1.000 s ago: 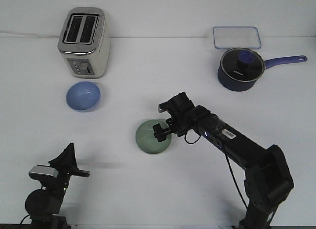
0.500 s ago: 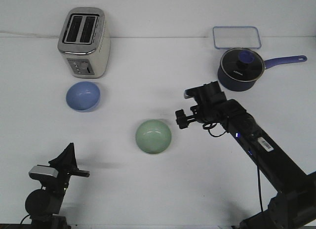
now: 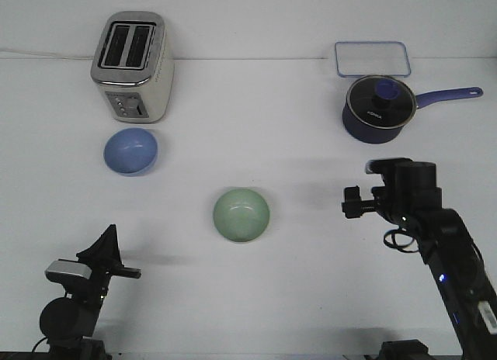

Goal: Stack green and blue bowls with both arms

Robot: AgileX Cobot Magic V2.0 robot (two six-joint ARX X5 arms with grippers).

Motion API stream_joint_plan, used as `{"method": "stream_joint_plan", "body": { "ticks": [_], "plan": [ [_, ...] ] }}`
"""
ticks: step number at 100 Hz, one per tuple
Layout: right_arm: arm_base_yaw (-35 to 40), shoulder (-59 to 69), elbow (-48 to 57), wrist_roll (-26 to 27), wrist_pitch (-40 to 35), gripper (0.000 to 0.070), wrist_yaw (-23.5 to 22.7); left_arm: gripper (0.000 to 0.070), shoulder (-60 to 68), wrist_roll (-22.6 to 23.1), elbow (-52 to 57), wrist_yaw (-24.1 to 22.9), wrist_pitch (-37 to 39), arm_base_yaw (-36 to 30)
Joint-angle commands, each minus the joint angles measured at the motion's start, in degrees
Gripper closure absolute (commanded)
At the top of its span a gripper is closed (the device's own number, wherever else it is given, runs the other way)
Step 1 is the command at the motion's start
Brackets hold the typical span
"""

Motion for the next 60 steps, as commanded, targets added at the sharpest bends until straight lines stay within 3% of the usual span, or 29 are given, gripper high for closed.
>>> {"method": "stream_joint_plan", "body": {
  "ticks": [1, 42, 60],
  "plan": [
    [-1.49, -4.57, -2.56, -1.81, 1.57, 0.0128, 0.02, 0.0690, -0.07, -0.11, -1.11, 0.09, 0.63, 0.04],
    [-4.17, -33.57, -21.46, -1.44, 17.25, 0.0128, -0.24, 0.0690, -0.07, -0.11, -1.11, 0.09, 0.63, 0.04],
    [-4.17, -41.79, -25.55, -1.38, 18.99, 0.0130, 0.07, 0.0690, -0.07, -0.11, -1.11, 0.07, 0.63, 0.04]
  ]
}}
